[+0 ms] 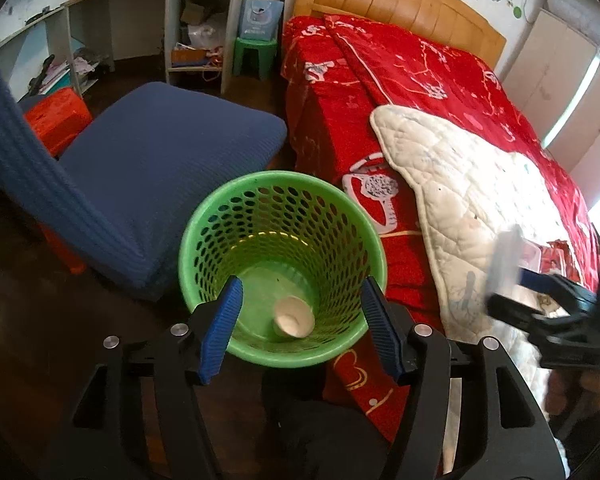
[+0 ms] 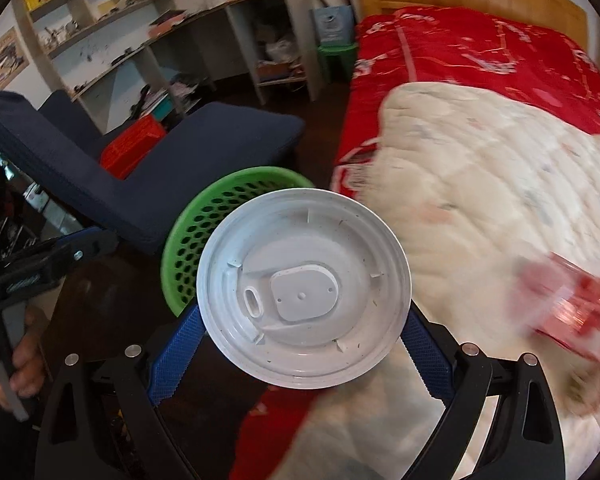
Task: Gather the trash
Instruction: 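Move the clear lid over the basket with the right tool and release it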
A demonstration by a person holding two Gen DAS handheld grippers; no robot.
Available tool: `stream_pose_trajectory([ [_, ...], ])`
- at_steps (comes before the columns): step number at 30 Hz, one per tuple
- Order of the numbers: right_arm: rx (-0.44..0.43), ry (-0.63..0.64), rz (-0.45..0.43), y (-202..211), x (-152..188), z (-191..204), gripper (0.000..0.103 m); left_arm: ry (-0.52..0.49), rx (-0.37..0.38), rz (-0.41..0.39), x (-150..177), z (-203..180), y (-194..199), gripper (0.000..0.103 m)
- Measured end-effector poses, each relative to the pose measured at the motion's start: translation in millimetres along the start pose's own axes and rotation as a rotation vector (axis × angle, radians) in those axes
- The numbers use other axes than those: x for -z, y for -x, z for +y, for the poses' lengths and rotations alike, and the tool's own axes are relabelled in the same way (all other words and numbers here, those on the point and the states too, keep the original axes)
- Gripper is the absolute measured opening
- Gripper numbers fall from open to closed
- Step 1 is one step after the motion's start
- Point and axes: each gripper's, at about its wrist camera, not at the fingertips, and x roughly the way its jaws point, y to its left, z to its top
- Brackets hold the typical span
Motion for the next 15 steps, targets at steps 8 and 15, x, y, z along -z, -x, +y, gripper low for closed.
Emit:
stream_pose_trajectory([
  [8,-0.056,0.026,0.076,-75,-28,42,0.092,0.045,0.01,-0.026,2,21,13,0.061],
  [15,-0.114,0.026,0.108,-111,-38,66,0.095,0.078,0.022,-0.032,5,31,15,0.061],
])
